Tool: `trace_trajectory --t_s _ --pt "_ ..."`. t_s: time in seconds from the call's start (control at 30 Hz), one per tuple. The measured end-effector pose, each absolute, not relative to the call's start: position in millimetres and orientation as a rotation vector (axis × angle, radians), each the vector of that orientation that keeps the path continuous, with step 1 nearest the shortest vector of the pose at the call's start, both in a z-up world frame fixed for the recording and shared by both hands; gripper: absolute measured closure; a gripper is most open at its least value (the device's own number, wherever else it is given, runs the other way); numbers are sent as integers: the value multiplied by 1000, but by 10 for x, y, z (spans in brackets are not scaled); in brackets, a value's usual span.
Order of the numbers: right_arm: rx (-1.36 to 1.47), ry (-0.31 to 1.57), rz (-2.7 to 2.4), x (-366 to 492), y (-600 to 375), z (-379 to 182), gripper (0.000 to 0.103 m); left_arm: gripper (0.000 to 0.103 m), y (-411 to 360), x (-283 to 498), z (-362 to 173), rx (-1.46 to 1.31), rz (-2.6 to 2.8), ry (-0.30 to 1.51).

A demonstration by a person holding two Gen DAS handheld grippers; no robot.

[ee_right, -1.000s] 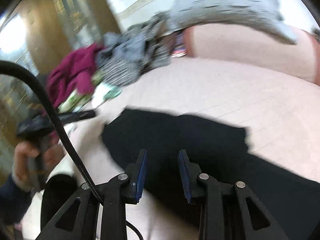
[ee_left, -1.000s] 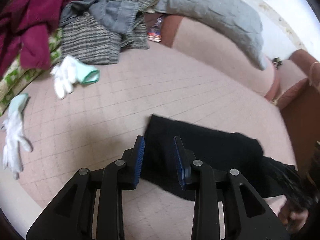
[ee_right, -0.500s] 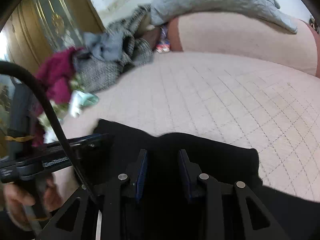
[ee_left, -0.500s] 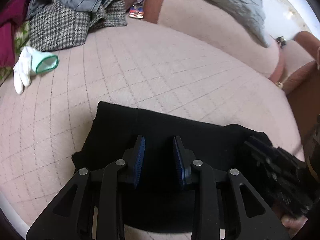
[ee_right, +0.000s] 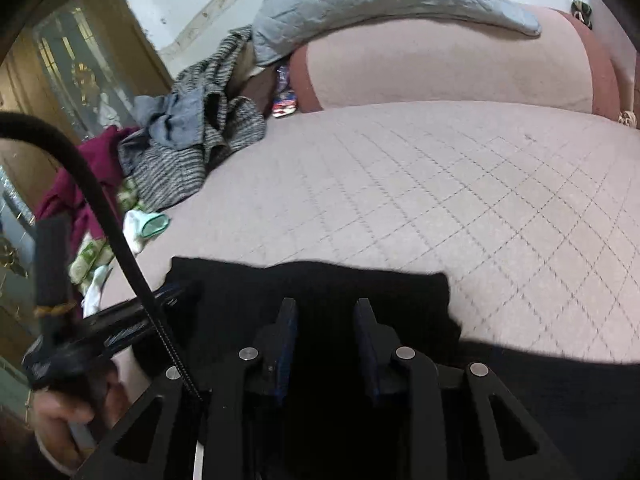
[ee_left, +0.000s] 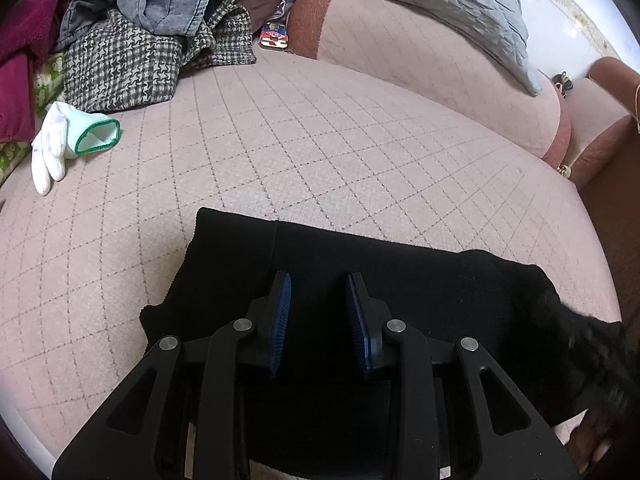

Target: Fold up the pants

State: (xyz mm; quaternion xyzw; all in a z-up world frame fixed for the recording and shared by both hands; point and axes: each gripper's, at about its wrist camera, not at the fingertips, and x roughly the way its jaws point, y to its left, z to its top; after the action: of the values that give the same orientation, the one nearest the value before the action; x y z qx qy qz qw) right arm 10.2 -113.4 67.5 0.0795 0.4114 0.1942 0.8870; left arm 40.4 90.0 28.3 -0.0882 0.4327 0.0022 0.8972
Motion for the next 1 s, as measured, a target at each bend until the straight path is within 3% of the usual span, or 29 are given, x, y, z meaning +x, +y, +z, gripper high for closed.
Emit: trace_trajectory --t_s 0.17,0.77,1.0 --pt "93 903 385 -18 -1069 454 71 75 845 364 325 -130 20 887" --pt "151 865 345 -460 -1402 717 69 75 643 21 498 -140 -26 873" --pt "129 849 339 -129 -1289 785 58 75 833 174 465 -194 20 862"
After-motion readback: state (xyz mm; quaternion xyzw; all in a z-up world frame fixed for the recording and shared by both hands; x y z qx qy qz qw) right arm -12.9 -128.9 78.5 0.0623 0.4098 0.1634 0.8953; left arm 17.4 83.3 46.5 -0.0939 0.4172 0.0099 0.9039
